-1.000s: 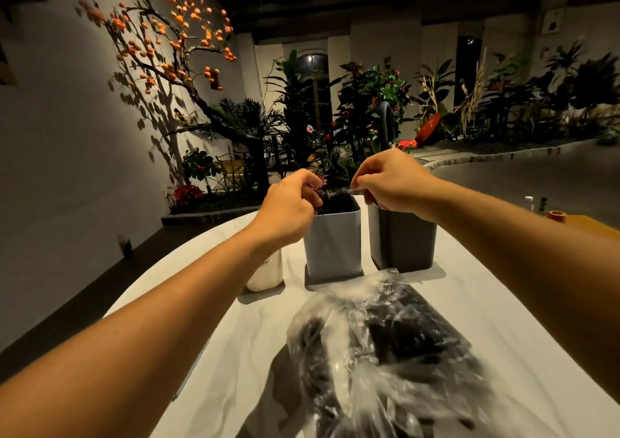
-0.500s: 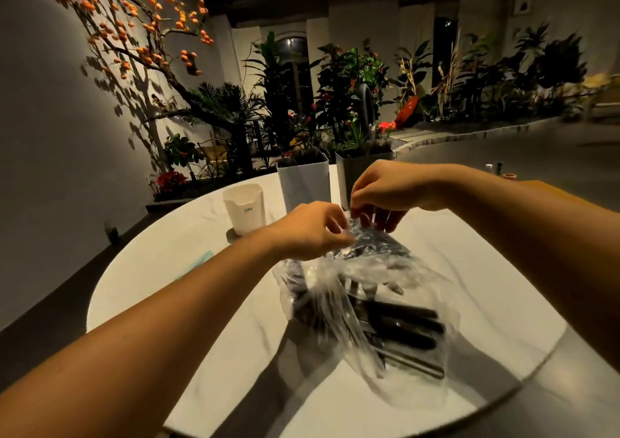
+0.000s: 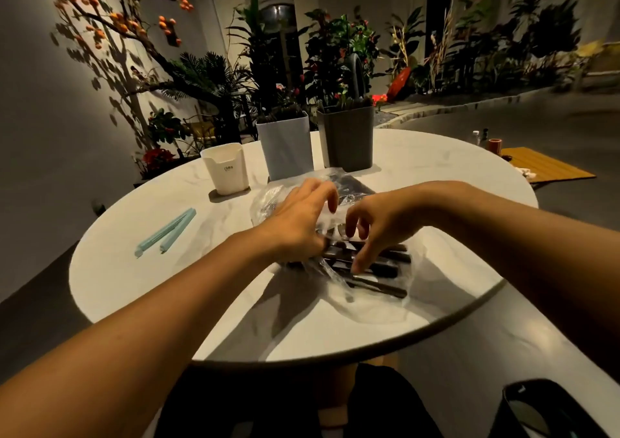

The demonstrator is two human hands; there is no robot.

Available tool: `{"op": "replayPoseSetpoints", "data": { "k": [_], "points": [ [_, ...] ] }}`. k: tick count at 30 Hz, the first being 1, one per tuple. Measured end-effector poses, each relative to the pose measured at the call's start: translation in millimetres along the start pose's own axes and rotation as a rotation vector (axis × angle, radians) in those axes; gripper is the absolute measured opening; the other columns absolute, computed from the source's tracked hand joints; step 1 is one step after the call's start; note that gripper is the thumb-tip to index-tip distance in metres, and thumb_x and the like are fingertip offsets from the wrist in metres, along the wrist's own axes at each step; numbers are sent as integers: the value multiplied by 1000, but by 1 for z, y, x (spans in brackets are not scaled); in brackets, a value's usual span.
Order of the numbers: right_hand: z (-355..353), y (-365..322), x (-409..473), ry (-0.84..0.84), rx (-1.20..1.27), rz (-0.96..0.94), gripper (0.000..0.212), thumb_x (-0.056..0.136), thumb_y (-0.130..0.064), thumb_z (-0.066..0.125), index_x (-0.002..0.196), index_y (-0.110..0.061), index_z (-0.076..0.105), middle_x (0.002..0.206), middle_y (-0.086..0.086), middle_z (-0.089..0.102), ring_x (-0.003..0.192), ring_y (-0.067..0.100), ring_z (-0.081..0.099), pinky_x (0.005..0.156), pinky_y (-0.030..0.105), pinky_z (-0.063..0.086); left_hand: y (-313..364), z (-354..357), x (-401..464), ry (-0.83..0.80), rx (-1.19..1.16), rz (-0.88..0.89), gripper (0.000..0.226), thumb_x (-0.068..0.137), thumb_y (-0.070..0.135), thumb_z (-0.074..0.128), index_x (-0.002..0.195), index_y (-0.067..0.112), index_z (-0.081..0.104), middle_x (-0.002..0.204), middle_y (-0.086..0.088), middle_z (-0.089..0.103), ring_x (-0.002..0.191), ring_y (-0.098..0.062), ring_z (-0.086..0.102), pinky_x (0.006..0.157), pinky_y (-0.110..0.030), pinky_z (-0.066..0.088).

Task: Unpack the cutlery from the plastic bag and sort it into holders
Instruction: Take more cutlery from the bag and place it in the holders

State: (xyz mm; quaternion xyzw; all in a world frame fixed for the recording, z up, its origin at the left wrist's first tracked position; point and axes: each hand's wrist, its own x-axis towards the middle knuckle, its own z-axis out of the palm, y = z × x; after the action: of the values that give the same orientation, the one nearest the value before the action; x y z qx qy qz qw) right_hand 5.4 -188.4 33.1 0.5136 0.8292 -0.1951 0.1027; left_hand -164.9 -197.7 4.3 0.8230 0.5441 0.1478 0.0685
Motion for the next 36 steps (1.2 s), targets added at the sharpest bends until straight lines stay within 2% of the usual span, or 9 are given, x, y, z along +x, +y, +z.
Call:
{"op": "replayPoseSetpoints", "data": {
  "k": [3,5,9,14,19,27,30,34,36],
  "points": [
    [10,-4,-2,9,23,-20,78,65,-55,85,126,-29,44,116,-8,49,111,19,52,99,33,47,-1,-6,-9,-143,33,23,33,74,8,78,89,29,57,137,8,37,128,-16,32,105,-32,34],
    [14,-8,-3,40,34,-39,75,67,-55,84,124,-28,44,117,-7,51,109,18,53,96,31,48,-5,-9,-16,-252,45,9,37,77,16,80,106,26,60,149,5,30,138,-18,25,108,-32,28],
    [16,-15,-1,46,-5,-8,70,73,-49,82,127,-19,50,121,2,56,105,20,56,91,31,52,-14,-18,-33,-328,28,-50,79,80,25,82,146,30,38,163,5,11,148,-18,11,121,-40,17],
    [17,-22,2,61,-40,-1,42,84,-32,77,117,-15,57,105,2,60,90,19,59,65,22,46,-21,-27,-39,-309,96,-90,112,75,36,85,158,35,9,167,6,-2,153,-19,1,123,-40,10],
    [20,-28,3,99,-160,-7,15,94,-25,60,106,-16,56,92,1,59,86,19,56,64,24,43,-24,-27,-38,-266,90,-84,120,71,41,88,158,37,6,167,7,-1,153,-20,3,124,-40,12],
    [17,-28,2,64,-171,27,29,102,-21,50,129,-10,52,109,10,64,92,23,62,69,30,52,-29,-21,-33,-242,120,-109,127,67,48,89,158,35,2,167,7,-5,154,-23,0,125,-43,11],
    [15,-26,3,80,-81,30,30,102,-13,47,131,-9,48,97,7,59,86,22,61,64,27,52,-31,-21,-30,-212,146,-112,130,65,51,89,158,35,1,167,6,-4,154,-23,1,125,-43,12],
    [5,-22,-2,83,-82,33,33,102,-32,52,126,-11,56,104,10,62,92,26,60,82,35,55,-31,-23,-27,-185,172,-126,133,62,52,90,159,33,0,167,6,-1,154,-25,5,125,-46,16],
    [-1,-17,-5,49,-55,62,37,99,-38,55,121,-8,61,96,10,62,80,22,56,74,33,54,-30,-24,-26,-187,198,-146,134,62,53,90,159,32,-1,168,5,-2,154,-26,5,125,-46,16]
  ]
}}
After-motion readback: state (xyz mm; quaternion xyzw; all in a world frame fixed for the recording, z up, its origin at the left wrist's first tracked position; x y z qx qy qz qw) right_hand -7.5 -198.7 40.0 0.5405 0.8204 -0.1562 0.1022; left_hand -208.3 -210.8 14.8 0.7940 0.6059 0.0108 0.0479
